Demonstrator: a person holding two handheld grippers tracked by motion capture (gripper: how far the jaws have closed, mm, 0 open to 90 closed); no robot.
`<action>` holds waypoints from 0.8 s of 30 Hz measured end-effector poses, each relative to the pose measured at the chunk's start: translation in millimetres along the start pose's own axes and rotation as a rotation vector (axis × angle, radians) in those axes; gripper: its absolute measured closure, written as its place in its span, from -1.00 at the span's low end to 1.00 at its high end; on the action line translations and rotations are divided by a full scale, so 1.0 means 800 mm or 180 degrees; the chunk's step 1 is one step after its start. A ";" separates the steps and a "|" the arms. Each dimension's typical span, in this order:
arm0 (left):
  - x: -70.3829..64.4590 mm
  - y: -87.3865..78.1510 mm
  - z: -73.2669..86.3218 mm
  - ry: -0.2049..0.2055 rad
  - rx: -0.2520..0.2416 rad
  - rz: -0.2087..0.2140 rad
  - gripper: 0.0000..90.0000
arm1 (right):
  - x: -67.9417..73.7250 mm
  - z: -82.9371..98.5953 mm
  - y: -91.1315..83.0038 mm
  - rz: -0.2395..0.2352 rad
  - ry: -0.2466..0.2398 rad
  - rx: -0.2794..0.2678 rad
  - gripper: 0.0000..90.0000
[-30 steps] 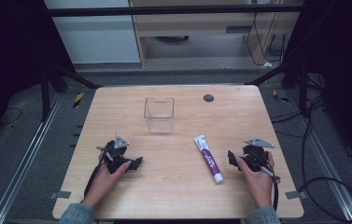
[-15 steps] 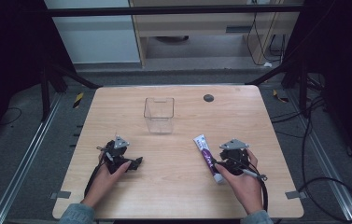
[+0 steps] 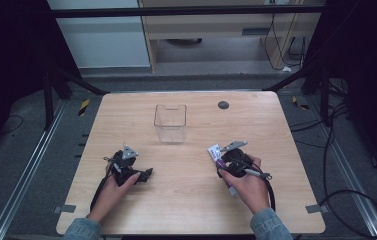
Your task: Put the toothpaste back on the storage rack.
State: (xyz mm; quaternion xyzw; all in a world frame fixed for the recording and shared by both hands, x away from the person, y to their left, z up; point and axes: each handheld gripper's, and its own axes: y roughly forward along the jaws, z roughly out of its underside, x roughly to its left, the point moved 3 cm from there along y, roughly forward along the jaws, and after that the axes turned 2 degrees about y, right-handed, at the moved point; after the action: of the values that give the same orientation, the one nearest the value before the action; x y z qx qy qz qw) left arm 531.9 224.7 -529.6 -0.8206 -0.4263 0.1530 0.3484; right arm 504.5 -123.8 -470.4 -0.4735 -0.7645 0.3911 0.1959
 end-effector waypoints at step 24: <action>0.000 0.000 0.000 0.0000 0.0000 0.0000 -1.00 | 0.001 -0.008 0.055 -0.0006 0.0086 0.0361 0.08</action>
State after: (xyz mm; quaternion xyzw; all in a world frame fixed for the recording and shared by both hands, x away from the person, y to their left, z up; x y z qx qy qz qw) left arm 532.0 224.7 -529.6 -0.8207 -0.4263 0.1530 0.3483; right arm 533.5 -109.3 -500.8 -0.4662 -0.7388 0.4272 0.2331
